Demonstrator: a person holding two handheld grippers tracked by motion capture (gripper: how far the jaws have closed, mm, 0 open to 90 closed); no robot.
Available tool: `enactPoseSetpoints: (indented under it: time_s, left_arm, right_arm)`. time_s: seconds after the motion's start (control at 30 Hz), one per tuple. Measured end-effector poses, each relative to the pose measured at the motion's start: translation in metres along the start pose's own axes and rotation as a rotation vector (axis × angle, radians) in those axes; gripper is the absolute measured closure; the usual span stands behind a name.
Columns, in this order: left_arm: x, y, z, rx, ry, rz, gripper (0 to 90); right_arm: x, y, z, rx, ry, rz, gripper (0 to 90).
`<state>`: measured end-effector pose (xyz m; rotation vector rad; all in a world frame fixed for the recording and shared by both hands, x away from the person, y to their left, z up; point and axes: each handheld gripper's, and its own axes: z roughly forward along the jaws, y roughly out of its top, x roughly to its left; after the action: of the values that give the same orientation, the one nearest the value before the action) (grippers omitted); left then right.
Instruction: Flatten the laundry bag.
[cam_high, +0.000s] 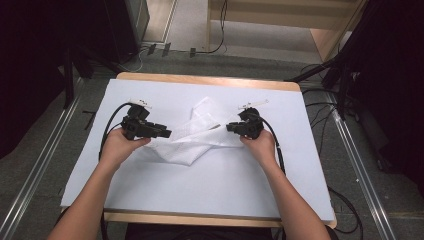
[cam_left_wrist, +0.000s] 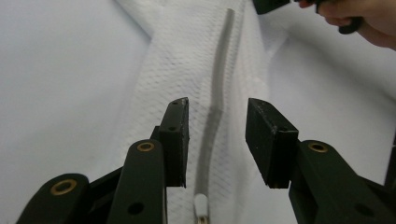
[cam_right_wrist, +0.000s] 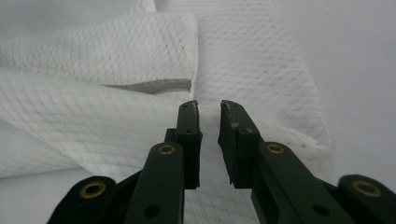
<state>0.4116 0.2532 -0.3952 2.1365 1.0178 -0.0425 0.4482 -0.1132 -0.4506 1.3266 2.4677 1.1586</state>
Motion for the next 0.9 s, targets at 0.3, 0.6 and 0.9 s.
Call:
enactPoseSetpoints:
  time_s: [0.3, 0.6, 0.9]
  left_arm:
    - [0.023, 0.020, 0.033, 0.010, 0.026, 0.018, 61.4]
    - [0.026, 0.020, 0.069, 0.073, 0.073, 0.048, 57.0]
    - [0.019, 0.017, 0.085, 0.099, 0.055, 0.077, 69.1]
  right_arm:
    - [-0.006, -0.002, -0.003, -0.002, -0.022, 0.012, 77.3]
    - [-0.018, -0.003, -0.006, -0.017, -0.057, 0.030, 74.0]
    - [-0.035, -0.004, -0.006, -0.050, -0.104, 0.060, 67.8]
